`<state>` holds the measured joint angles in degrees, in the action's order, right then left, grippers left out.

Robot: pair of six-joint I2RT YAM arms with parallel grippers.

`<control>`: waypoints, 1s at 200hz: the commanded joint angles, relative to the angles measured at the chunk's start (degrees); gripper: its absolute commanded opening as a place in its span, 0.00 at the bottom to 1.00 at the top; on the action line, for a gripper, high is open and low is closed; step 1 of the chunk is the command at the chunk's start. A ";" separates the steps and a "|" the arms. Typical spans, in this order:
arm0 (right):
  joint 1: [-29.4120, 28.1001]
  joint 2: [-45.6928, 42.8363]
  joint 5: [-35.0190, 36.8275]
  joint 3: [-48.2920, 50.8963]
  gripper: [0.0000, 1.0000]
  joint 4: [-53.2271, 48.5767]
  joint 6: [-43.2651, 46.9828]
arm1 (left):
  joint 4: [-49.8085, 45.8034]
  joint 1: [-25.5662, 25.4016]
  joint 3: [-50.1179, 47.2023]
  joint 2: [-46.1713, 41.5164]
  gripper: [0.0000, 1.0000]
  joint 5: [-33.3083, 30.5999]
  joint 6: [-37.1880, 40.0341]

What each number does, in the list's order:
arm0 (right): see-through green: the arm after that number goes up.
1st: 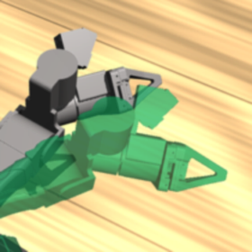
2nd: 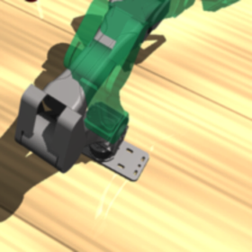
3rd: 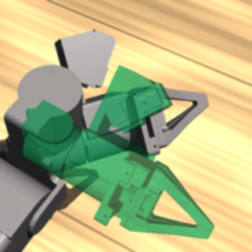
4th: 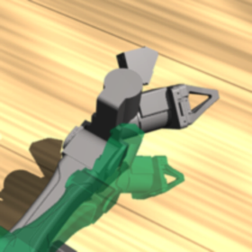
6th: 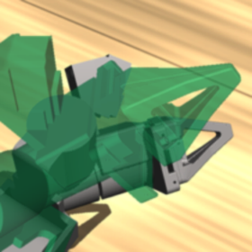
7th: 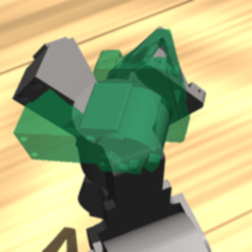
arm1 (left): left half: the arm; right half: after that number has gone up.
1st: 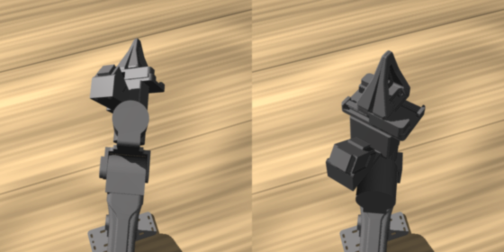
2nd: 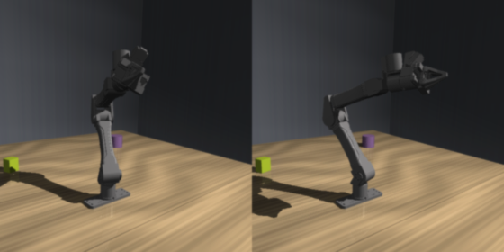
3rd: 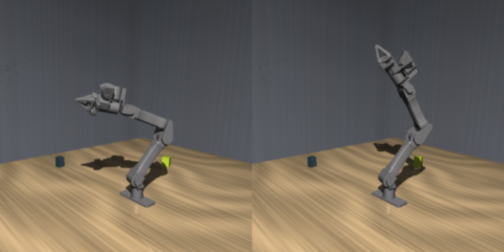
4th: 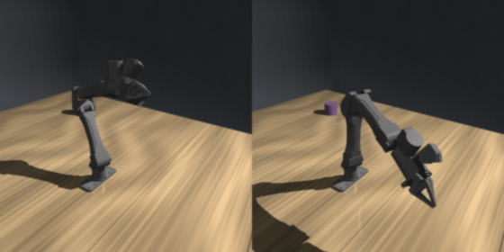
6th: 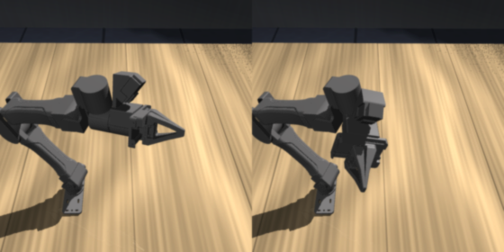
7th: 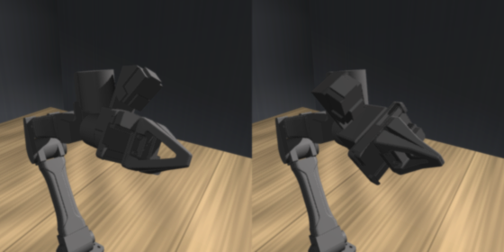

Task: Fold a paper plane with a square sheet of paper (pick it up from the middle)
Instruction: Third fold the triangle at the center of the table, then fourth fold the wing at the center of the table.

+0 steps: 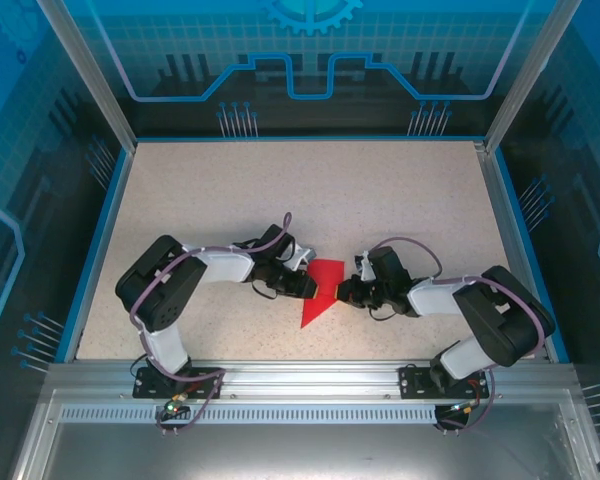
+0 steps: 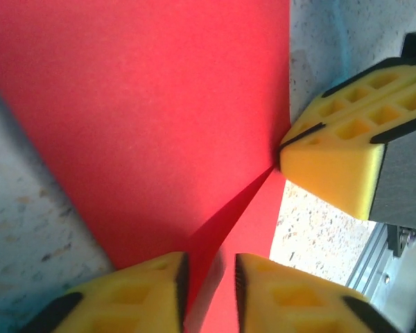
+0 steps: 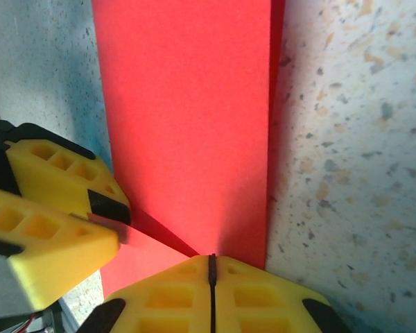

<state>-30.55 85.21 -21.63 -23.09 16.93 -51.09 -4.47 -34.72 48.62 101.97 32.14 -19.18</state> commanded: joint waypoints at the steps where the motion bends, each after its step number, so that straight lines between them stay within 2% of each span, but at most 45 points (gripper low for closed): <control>1: 0.39 -4.41 1.00 -2.96 0.09 -8.94 3.93 | -5.14 0.07 -0.57 -6.24 0.41 -4.95 -2.25; 22: 0.61 -8.58 2.15 -4.06 0.15 -13.74 5.41 | -7.14 0.08 -0.85 -12.53 0.49 -8.54 -4.60; 33: 1.00 -10.54 2.59 -4.18 0.19 -15.89 5.72 | -8.74 0.03 -1.42 -15.88 0.49 -10.88 -5.78; 43: 1.26 -12.23 3.13 -4.07 0.24 -17.47 5.67 | -8.32 -0.08 -2.70 -19.01 0.47 -11.34 -7.18; 54: 1.68 -13.83 4.09 -3.65 0.28 -19.48 5.37 | -8.19 -0.70 -3.71 -22.15 0.39 -11.79 -9.17; 76: 2.24 -15.92 3.78 -2.42 0.35 -20.20 4.76 | -8.09 -4.49 -4.17 -25.50 0.31 -11.62 -9.97; 99: 2.41 -15.99 1.81 -1.76 0.41 -18.67 3.95 | -8.11 -6.99 -3.59 -22.79 0.25 -11.99 -9.62; 132: 2.27 -12.94 -1.93 -2.19 0.47 -15.41 3.81 | -5.28 -7.12 -3.02 -15.96 0.18 -12.51 -11.36; 200: 0.44 -3.97 -7.97 -6.77 0.48 -11.18 7.00 | -3.86 -7.29 -1.17 -8.02 0.14 -13.69 -12.11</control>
<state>-29.26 78.98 -25.76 -26.44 4.01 -46.52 -9.37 -41.80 45.58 92.16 19.66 -30.17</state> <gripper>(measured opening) 0.485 0.141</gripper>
